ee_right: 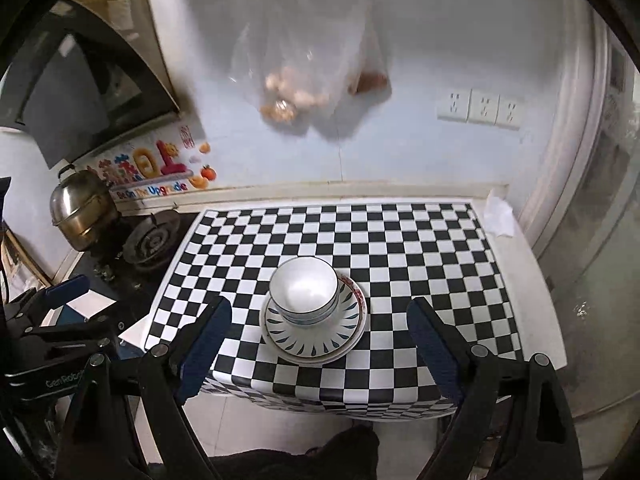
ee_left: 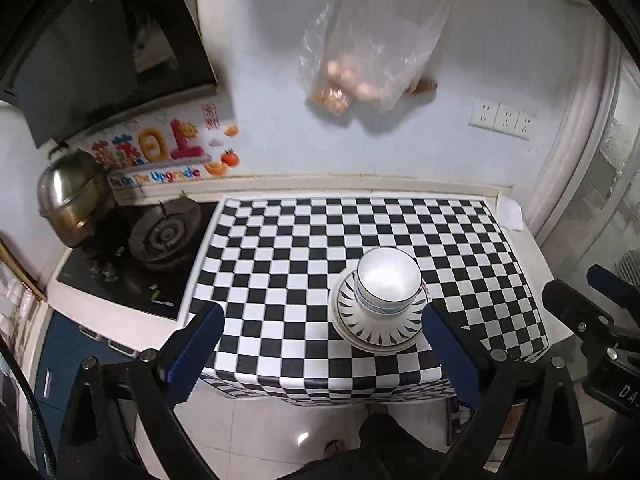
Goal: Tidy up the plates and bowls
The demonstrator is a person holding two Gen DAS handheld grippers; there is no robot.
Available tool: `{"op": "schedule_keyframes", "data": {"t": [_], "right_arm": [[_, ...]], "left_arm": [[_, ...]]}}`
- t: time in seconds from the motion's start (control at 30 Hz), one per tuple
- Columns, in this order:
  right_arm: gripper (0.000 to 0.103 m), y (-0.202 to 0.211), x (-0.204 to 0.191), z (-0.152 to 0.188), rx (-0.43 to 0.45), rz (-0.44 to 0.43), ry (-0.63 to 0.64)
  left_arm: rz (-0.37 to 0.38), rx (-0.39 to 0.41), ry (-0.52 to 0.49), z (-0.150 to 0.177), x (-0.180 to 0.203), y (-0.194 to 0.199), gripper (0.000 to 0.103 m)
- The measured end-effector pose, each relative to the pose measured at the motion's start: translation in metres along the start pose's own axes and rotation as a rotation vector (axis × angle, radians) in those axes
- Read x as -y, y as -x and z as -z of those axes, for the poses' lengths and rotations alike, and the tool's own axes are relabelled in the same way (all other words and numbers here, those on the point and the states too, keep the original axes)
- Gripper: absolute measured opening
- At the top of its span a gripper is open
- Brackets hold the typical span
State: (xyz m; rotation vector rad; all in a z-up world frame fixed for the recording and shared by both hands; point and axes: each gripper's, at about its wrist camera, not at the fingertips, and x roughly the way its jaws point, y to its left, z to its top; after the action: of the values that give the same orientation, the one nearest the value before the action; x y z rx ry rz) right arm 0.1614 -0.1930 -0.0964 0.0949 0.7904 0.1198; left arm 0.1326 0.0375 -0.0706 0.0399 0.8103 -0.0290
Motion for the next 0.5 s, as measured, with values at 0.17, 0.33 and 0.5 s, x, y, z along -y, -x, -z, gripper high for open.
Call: {"op": "schedule_keyframes", "data": {"t": [0.17, 0.33, 0.5], "right_arm": [[0.092, 0.042, -0.01, 0.012, 0.043, 0.006, 0.009], [0.092, 0.079, -0.018, 0.024, 0.081, 0.014, 0.022], [0.092, 0.107, -0.024, 0.035, 0.105, 0.022, 0.042]], "left_arm": [[0.0, 0.042, -0.007, 0.012, 0.001, 0.036, 0.101], [0.019, 0.07, -0.012, 0.023, 0.003, 0.065, 0.101], [0.033, 0.087, 0.015, 0.034, 0.001, 0.082, 0.101]]}}
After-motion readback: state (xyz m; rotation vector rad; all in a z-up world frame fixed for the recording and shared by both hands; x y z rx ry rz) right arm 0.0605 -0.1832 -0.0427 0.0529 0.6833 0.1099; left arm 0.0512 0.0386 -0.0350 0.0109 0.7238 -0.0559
